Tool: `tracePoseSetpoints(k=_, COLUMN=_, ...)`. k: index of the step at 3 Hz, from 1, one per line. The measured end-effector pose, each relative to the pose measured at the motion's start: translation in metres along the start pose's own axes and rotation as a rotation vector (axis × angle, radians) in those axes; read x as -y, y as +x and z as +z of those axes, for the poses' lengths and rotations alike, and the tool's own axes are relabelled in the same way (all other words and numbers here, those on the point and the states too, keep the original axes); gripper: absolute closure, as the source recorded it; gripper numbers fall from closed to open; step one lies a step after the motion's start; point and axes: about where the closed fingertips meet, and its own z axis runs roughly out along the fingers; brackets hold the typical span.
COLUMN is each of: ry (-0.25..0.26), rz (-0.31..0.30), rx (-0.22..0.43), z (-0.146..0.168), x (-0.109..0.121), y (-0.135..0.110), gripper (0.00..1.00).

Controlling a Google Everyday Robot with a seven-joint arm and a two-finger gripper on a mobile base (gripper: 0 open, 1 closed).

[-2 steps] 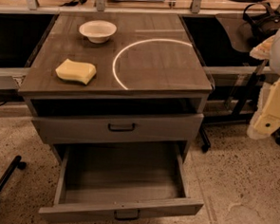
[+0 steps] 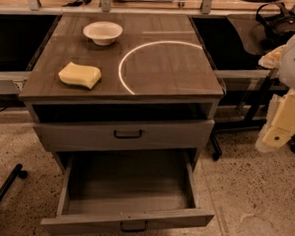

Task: Close middle drawer

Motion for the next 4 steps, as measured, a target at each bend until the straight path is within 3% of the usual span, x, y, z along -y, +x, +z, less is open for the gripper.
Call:
tracePoseSetpoints(k=2, ry=-0.069, rz=-0.072, rx=0.088, z=0.079, x=-0.026, y=-0.012, gripper=0.00)
tracePoseSetpoints(k=3, ry=-0.131, rz=-0.096, rx=0.129, z=0.124, x=-0.044, y=-0.016, gripper=0.00)
tracePoseSetpoints(k=4, ry=-0.128, rz=-0.096, rx=0.125, z=0.124, x=-0.045, y=-0.016, gripper=0.00)
